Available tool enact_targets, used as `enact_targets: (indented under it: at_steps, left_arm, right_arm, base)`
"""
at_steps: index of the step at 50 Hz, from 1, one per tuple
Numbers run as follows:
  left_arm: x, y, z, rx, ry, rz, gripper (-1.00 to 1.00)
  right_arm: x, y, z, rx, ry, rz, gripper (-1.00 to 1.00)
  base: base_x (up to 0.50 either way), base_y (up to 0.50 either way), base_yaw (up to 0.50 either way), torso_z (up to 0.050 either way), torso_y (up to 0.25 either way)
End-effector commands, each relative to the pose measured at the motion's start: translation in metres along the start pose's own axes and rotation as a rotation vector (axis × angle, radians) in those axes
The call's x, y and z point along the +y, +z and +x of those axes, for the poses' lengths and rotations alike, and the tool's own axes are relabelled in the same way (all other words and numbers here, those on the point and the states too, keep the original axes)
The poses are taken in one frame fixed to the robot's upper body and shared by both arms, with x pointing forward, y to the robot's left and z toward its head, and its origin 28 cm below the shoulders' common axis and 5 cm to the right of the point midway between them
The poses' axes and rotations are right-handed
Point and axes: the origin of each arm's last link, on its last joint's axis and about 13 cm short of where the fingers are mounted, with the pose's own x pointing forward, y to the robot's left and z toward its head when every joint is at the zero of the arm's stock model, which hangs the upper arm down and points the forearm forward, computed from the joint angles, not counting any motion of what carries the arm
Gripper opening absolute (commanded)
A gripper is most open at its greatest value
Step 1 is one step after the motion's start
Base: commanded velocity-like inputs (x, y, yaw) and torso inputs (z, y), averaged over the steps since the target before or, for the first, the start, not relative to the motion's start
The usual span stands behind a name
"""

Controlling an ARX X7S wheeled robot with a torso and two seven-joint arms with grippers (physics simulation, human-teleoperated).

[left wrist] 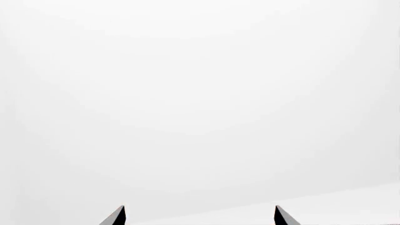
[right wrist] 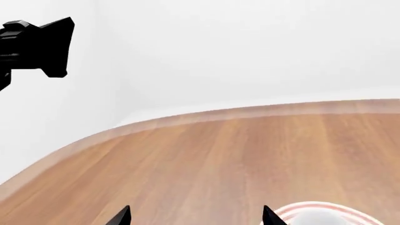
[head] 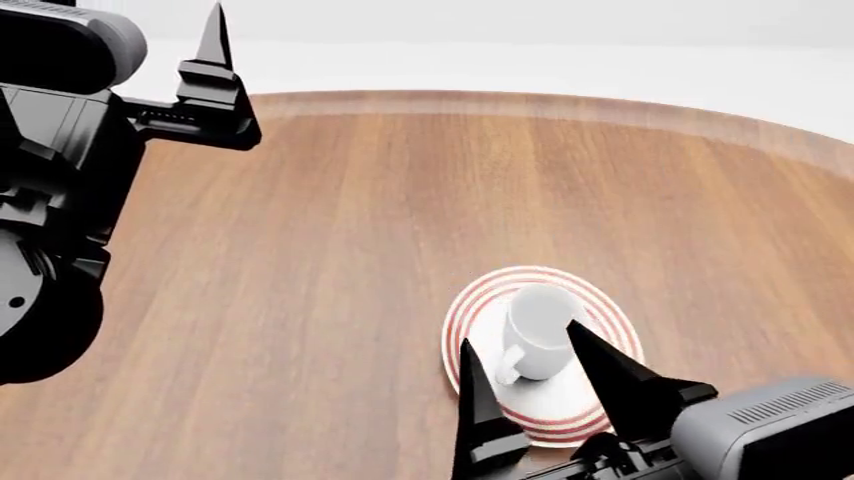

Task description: Pick up the white mug and put it on the plate, and put the chocolate pudding to the right of the plate.

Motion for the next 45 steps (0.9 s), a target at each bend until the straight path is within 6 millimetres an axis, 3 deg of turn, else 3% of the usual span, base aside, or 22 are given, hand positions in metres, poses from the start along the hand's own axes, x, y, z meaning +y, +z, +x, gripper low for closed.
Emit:
enact_targets:
  at_steps: [1, 21, 45]
  left_arm:
    - [-0.003, 0.004, 0.002, -0.027, -0.031, -0.012, 1.00]
    - [-0.004, 0.002, 0.001, -0.020, -0.035, -0.015, 1.00]
    - [-0.004, -0.002, 0.001, -0.012, -0.034, -0.018, 1.00]
  right_arm:
    - [0.010, -0.004, -0.001, 0.040, 0.042, 0.049, 1.00]
    - [0.014, -0.004, 0.004, 0.162, -0.028, 0.050, 1.00]
    - [0.021, -0.020, 0.000, 0.385, -0.142, 0.050, 1.00]
  base:
    - [0.00, 0.00, 0.00, 0.000, 0.000]
    - [0.00, 0.00, 0.00, 0.000, 0.000]
    - [0.00, 0.00, 0.00, 0.000, 0.000]
